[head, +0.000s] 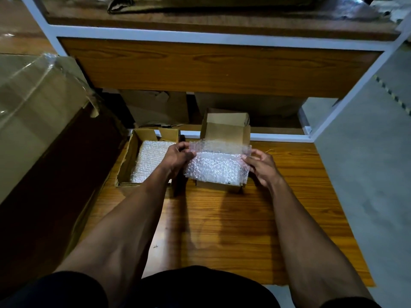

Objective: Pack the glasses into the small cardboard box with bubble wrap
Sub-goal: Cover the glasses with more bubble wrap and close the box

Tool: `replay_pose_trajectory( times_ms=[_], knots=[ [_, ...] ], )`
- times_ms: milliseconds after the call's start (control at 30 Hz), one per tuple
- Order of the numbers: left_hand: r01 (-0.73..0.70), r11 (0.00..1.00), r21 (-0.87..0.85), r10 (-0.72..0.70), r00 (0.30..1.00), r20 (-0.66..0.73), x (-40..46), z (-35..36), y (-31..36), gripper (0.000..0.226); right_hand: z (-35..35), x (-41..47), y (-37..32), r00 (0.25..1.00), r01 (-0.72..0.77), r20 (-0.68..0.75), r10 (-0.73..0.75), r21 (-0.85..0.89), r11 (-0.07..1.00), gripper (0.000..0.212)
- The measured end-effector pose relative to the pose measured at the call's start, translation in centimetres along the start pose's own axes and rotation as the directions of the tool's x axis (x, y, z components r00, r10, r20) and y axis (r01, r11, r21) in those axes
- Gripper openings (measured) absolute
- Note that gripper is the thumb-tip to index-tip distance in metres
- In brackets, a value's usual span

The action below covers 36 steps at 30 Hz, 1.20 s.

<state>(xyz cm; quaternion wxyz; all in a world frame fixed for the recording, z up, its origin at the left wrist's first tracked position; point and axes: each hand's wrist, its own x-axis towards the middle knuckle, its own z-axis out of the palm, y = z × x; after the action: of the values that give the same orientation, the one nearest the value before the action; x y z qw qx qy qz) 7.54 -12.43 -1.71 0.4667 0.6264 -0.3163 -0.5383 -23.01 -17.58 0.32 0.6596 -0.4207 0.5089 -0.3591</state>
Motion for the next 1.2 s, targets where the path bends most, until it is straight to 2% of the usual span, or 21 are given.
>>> replay_pose_trajectory(
  times_ms=[133, 300, 433, 633, 700, 800, 1033, 1100, 1200],
  knots=[
    [-0.040, 0.999, 0.004, 0.040, 0.999, 0.035, -0.4, 0.1, 0.3, 0.012, -0.3, -0.2, -0.2, 1.000, 0.001, 0.014, 0.000, -0.039, 0.999, 0.020],
    [-0.064, 0.996, 0.054, 0.063, 0.997, 0.034, -0.4, -0.4, -0.1, 0.024, -0.6, -0.1, -0.4, 0.999, -0.010, 0.049, 0.012, -0.039, 0.999, 0.024],
    [-0.070, 0.995, 0.069, 0.068, 0.997, 0.025, -0.9, -0.2, 0.2, 0.018, -0.7, 0.1, -0.4, 0.997, -0.027, 0.067, 0.030, -0.043, 0.999, 0.023],
    [0.052, 0.999, 0.008, -0.052, 0.999, -0.010, -0.7, 0.2, 0.8, 0.033, -0.9, 0.0, -0.2, 0.995, -0.010, 0.103, 0.011, -0.014, 1.000, 0.023],
    [0.089, 0.996, -0.003, -0.089, 0.996, -0.014, -0.6, 0.2, 1.0, 0.029, -0.9, 0.1, -0.3, 0.993, -0.019, 0.117, 0.017, 0.013, 1.000, 0.022],
    [0.030, 0.999, 0.012, -0.031, 0.999, 0.024, -0.9, 0.4, 1.2, 0.014, -1.0, 0.2, -0.3, 0.992, -0.026, 0.126, 0.026, 0.002, 1.000, 0.016],
    [-0.046, 0.998, 0.043, 0.044, 0.998, 0.048, -1.3, 0.1, 1.1, 0.046, -1.3, 0.0, -0.4, 0.996, -0.009, 0.089, 0.011, -0.014, 1.000, 0.046],
    [-0.033, 0.999, 0.035, 0.031, 0.998, 0.046, -1.7, 0.3, 1.5, 0.047, -1.4, 0.0, -0.4, 0.997, -0.012, 0.081, 0.015, -0.027, 1.000, 0.046],
    [0.031, 0.999, 0.014, -0.032, 0.997, 0.068, -1.7, 0.2, 1.7, 0.040, -1.7, 0.1, -0.2, 0.996, -0.026, 0.081, 0.031, -0.066, 0.997, 0.034]
  ],
)
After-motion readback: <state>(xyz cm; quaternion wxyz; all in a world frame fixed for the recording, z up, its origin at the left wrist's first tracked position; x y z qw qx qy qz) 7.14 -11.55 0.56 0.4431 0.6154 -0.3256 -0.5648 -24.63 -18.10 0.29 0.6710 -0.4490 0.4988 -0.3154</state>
